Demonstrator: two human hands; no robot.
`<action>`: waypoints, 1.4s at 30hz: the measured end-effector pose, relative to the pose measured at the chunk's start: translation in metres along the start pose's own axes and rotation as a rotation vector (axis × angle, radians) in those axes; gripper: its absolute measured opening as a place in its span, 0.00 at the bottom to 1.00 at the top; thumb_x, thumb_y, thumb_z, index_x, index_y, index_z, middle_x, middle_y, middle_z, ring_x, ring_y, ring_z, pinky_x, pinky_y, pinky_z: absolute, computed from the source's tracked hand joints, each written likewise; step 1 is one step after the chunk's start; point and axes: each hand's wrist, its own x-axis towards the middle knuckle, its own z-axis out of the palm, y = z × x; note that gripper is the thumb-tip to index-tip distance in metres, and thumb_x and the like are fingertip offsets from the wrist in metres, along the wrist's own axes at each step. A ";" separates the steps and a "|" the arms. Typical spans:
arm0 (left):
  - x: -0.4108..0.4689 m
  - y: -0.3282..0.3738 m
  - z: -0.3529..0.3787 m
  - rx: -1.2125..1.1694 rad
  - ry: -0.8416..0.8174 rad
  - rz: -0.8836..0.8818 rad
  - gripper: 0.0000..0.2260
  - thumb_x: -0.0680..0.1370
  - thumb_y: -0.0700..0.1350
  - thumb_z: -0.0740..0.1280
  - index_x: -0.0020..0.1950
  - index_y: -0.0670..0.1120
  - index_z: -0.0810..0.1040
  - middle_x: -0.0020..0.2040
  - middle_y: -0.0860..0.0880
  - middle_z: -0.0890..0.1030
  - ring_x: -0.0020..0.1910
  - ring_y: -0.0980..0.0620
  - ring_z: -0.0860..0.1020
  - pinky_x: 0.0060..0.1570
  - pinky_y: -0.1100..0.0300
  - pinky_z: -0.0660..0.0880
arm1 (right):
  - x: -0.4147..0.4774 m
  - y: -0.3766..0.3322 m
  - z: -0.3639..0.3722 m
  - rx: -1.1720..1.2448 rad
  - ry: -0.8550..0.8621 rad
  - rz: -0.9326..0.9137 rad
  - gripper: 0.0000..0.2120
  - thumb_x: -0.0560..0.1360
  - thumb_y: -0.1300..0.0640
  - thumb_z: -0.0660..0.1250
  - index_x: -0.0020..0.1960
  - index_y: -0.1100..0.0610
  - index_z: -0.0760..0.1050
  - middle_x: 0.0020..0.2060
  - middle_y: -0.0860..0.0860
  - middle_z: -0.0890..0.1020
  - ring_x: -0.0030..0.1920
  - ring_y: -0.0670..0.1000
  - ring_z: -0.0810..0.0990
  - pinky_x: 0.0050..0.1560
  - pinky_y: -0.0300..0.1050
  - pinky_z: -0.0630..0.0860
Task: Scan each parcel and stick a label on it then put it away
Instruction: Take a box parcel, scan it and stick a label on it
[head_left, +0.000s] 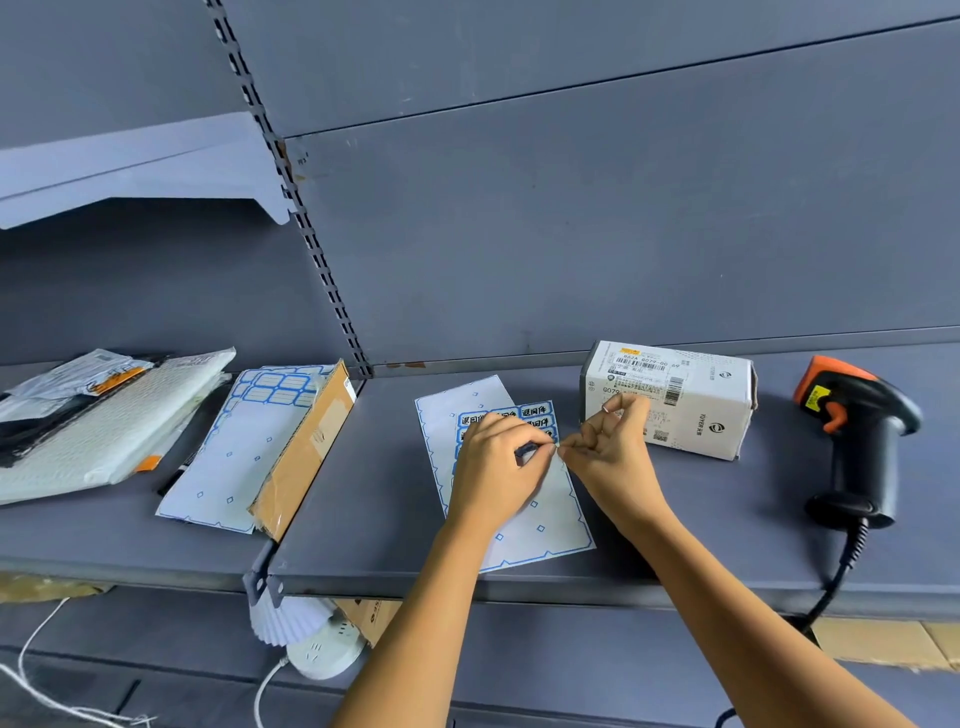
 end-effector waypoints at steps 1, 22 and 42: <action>0.000 0.000 0.000 -0.003 -0.003 -0.003 0.11 0.71 0.52 0.63 0.36 0.48 0.82 0.35 0.55 0.81 0.40 0.56 0.71 0.44 0.65 0.66 | 0.000 0.000 0.000 0.003 0.001 0.000 0.26 0.69 0.77 0.64 0.46 0.50 0.56 0.33 0.53 0.62 0.35 0.55 0.63 0.41 0.52 0.67; 0.001 0.004 -0.003 -0.043 -0.020 -0.069 0.12 0.70 0.55 0.64 0.40 0.50 0.82 0.40 0.56 0.82 0.44 0.52 0.75 0.48 0.57 0.72 | 0.002 -0.001 -0.003 0.026 0.012 0.056 0.27 0.69 0.75 0.66 0.46 0.48 0.55 0.36 0.53 0.67 0.39 0.55 0.70 0.46 0.50 0.70; 0.000 0.003 -0.002 0.009 0.006 0.011 0.09 0.71 0.51 0.65 0.35 0.49 0.82 0.33 0.55 0.80 0.37 0.53 0.74 0.43 0.64 0.66 | -0.002 -0.007 0.001 0.029 -0.030 0.004 0.26 0.70 0.78 0.63 0.47 0.50 0.56 0.35 0.51 0.68 0.34 0.47 0.68 0.43 0.44 0.70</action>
